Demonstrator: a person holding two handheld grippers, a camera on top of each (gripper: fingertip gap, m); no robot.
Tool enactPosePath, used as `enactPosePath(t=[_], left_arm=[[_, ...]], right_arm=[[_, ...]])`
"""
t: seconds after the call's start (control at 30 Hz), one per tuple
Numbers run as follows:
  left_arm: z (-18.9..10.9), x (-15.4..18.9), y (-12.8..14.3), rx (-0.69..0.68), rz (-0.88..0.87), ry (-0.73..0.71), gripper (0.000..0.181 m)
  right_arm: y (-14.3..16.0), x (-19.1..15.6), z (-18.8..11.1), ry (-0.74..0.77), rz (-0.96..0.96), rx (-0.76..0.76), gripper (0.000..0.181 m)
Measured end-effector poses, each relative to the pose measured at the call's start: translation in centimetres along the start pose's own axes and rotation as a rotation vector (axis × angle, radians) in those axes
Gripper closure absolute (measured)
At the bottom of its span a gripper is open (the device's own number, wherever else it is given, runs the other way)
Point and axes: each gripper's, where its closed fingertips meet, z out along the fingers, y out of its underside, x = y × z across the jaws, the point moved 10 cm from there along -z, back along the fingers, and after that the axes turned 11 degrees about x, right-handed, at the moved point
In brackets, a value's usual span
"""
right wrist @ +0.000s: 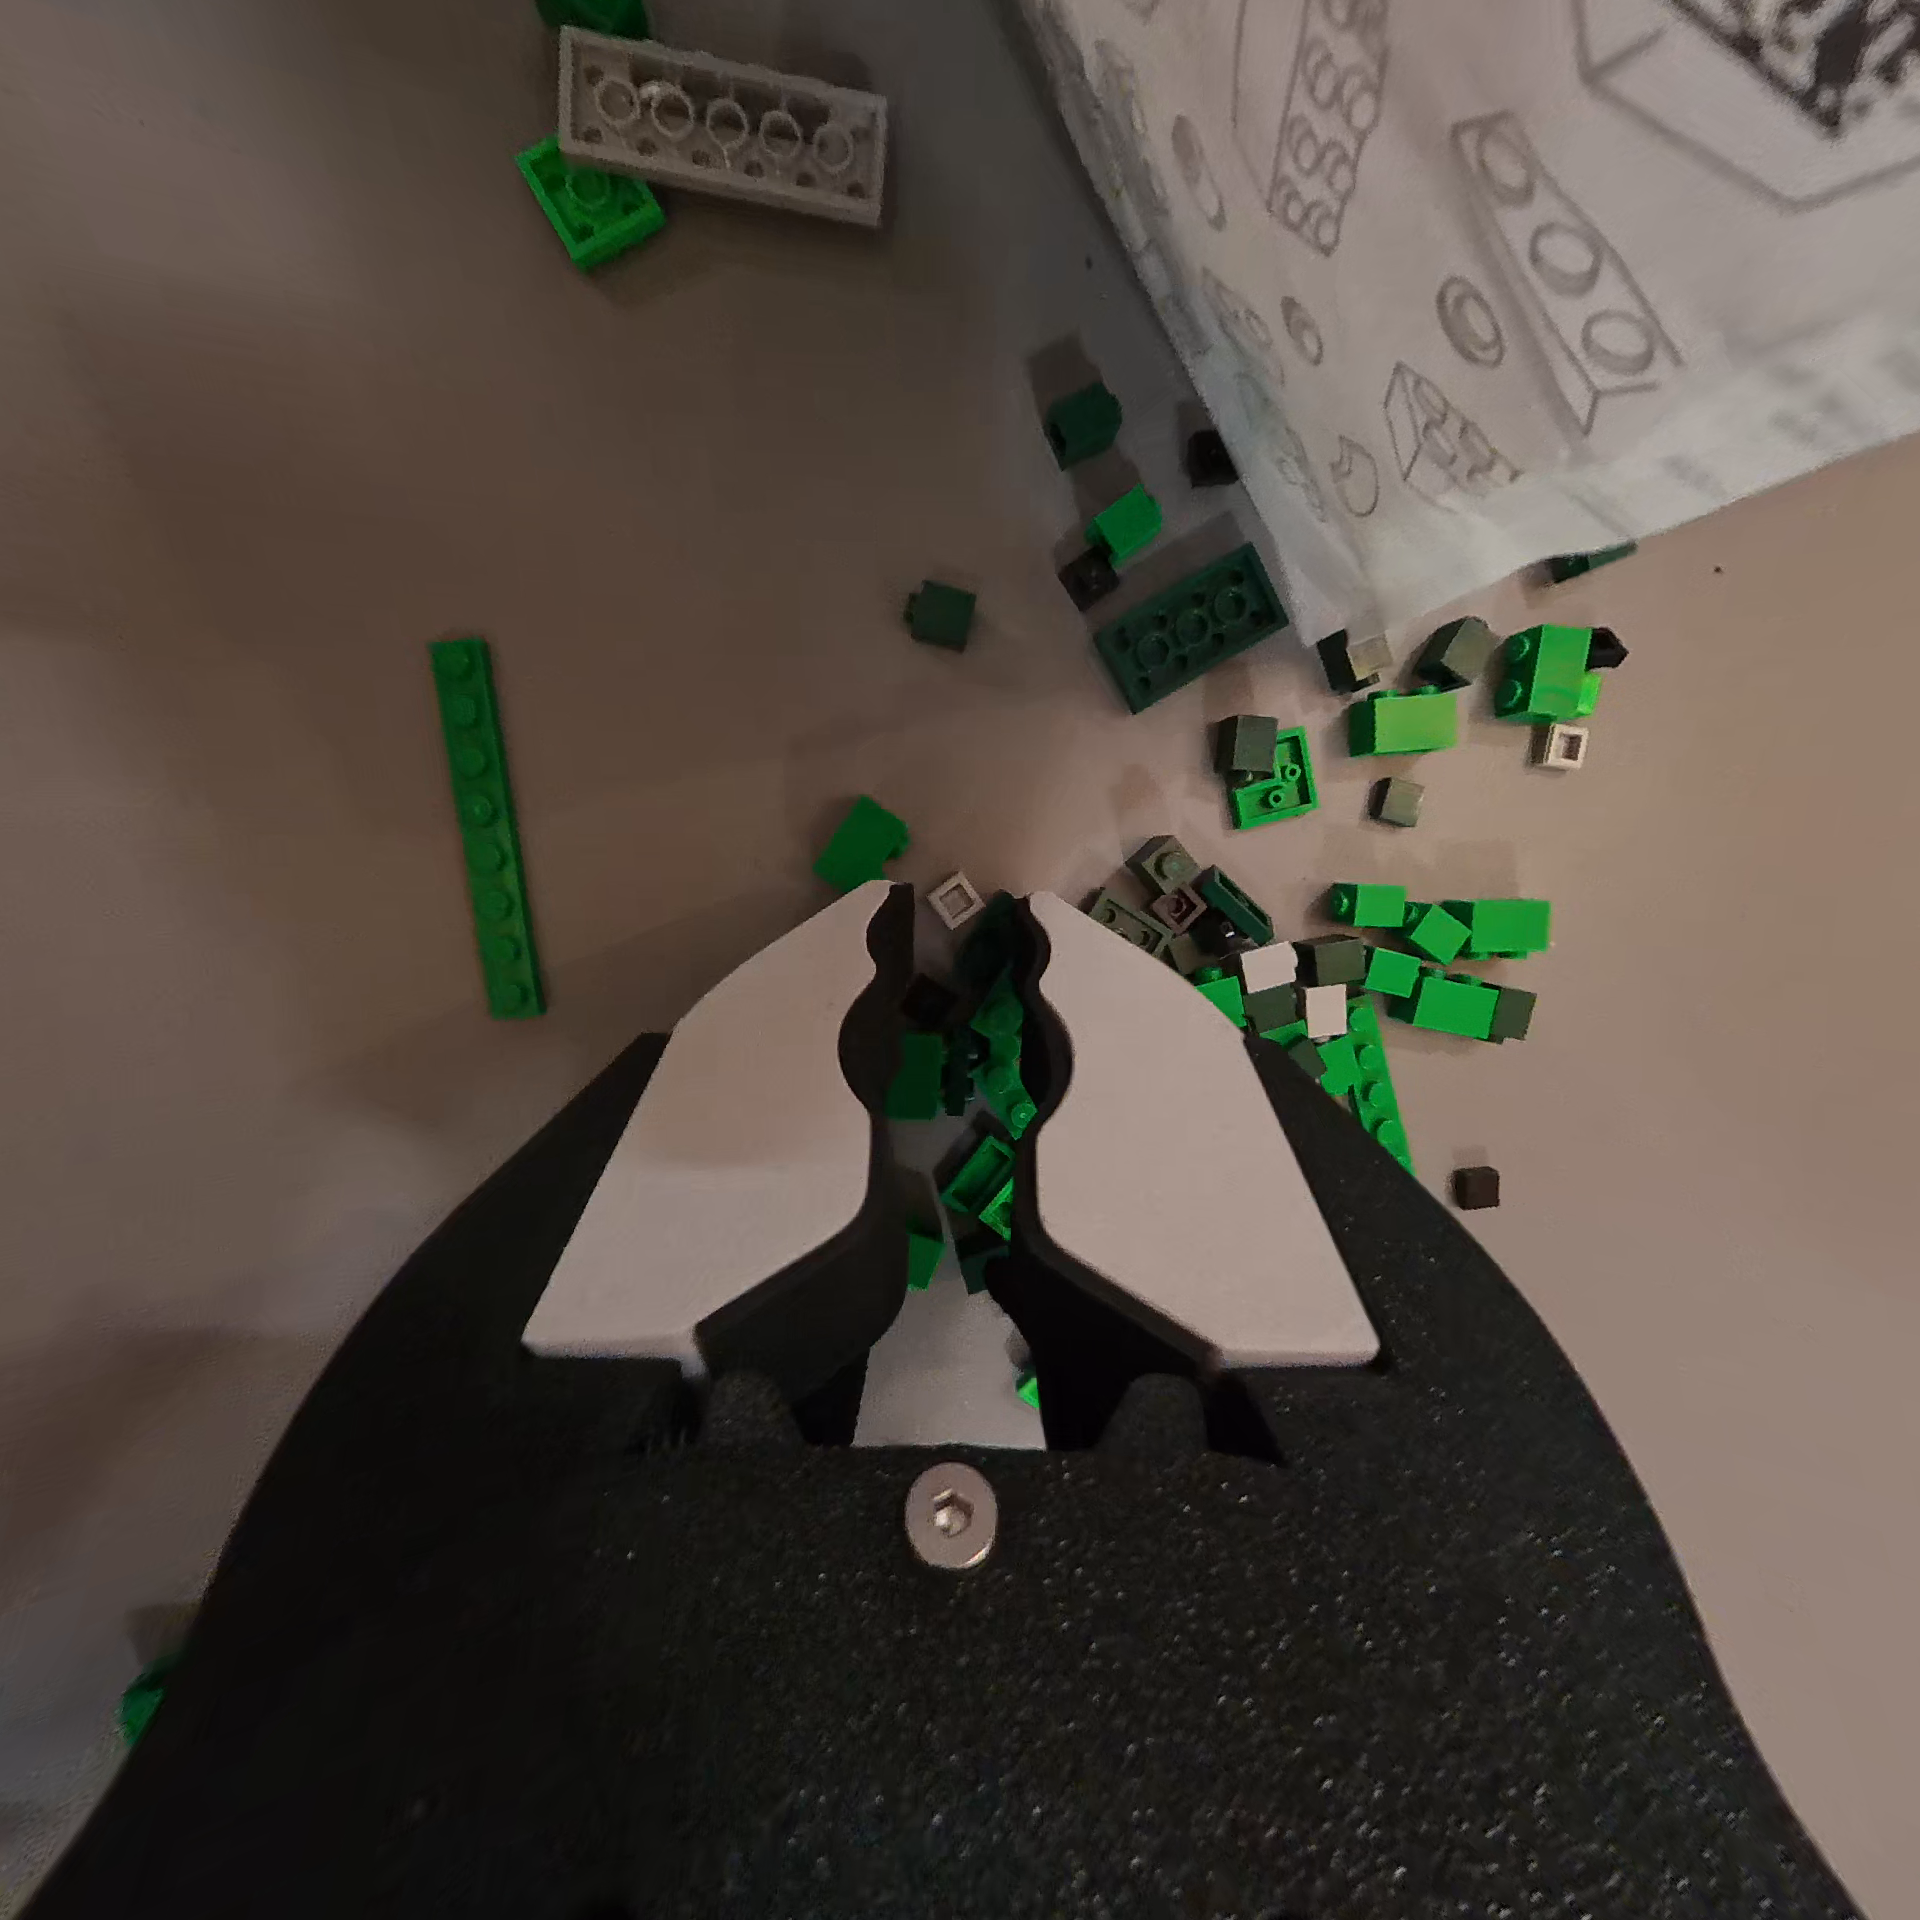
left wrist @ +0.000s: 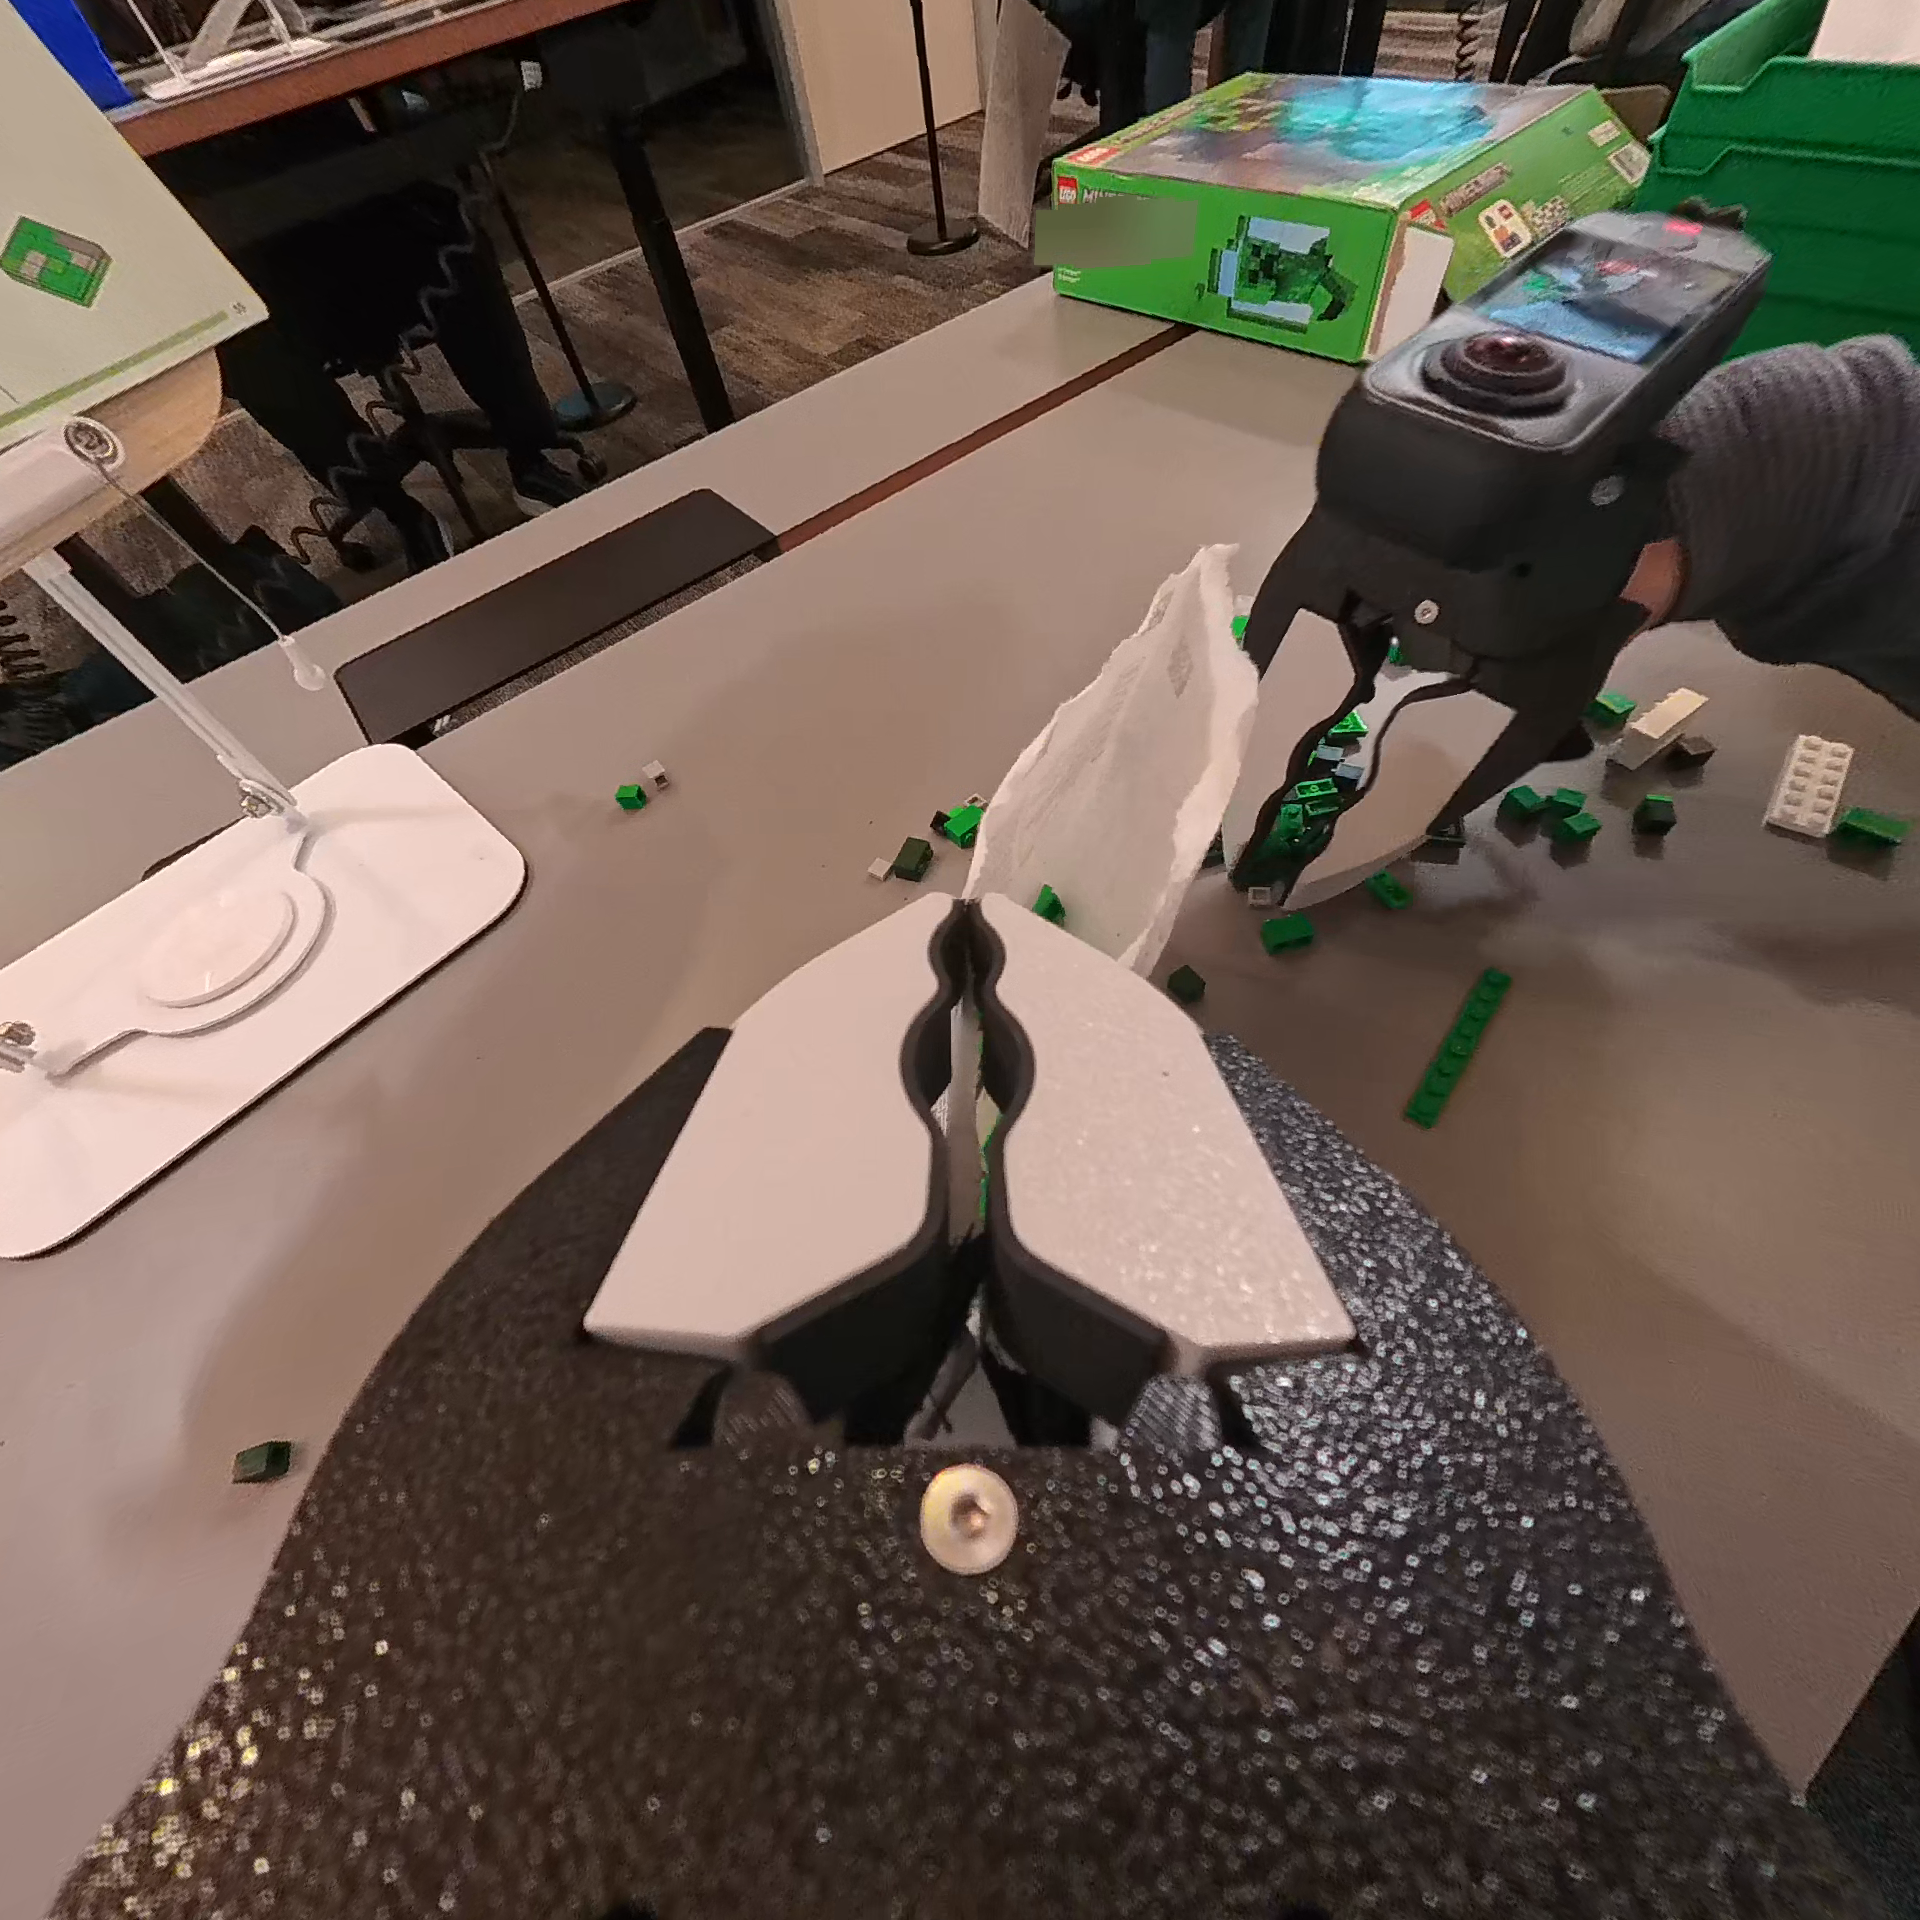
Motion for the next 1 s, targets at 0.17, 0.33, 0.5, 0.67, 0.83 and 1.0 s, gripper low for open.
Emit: enactPosePath(t=[0.17,0.33,0.5,0.67,0.83,1.0], left_arm=[[-0.1,-0.1,0.0,0.004,-0.002,-0.001,0.181],[-0.2,-0.1,0.0,0.004,-0.003,-0.001,0.181],[-0.1,0.0,-0.1,0.005,-0.001,0.003,0.181],[-0.1,0.0,0.0,0.002,-0.001,0.007,0.181],[0.0,0.1,0.0,-0.002,0.000,0.007,0.181],[0.0,0.0,0.0,-0.002,-0.006,0.008,0.181]], right_arm=[[-0.3,-0.6,-0.3,-0.091,0.005,-0.059,0.170],[-0.2,-0.3,0.0,-0.071,0.037,-0.148,0.170],[-0.5,0.1,0.4,-0.050,0.024,-0.127,0.164],[-0.5,0.2,0.6,-0.024,0.001,-0.107,0.181],[-2.2,-0.8,-1.6,0.095,-0.064,0.009,0.181],[-3.7,-2.3,-4.1,0.130,-0.136,0.063,0.181]])
